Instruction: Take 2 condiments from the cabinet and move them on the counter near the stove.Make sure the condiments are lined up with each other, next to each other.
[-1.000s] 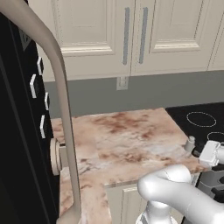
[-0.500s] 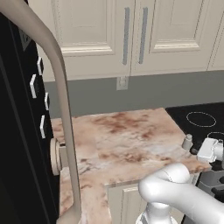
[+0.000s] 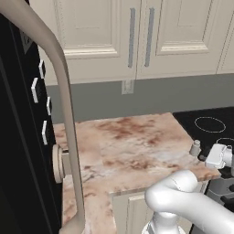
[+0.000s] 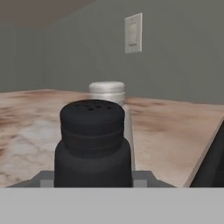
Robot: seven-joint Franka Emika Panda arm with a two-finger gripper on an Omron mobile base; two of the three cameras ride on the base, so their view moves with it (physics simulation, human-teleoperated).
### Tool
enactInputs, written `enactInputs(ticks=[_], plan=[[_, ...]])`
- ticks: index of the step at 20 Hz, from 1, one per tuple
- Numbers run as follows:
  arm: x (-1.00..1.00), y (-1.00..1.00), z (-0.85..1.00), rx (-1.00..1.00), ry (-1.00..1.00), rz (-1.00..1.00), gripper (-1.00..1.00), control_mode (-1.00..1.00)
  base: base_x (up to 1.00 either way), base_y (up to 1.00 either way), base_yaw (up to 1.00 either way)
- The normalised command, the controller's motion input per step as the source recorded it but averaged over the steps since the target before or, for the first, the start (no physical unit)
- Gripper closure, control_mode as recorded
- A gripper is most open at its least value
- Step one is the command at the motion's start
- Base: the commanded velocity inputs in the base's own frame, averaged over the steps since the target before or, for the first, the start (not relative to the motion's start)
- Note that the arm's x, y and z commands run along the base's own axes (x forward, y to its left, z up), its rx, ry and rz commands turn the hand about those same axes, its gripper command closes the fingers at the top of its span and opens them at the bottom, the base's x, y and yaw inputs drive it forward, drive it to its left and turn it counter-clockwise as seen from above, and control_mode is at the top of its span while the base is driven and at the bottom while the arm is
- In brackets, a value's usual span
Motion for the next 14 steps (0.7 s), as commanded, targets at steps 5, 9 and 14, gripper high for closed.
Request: enactInputs(ticks=[5, 9, 14], plan=[[0.08, 0.02, -0.25, 0.0, 0.0, 0.0, -1.0, -1.0, 0.0, 0.0, 0.0], [0.01, 0.0, -0.09, 0.0, 0.0, 0.01, -1.0, -1.0, 0.0, 0.0, 0.0], [0.0, 0.0, 0.0, 0.0, -0.01, 0.02, -1.0, -1.0, 0.0, 0.0, 0.0]])
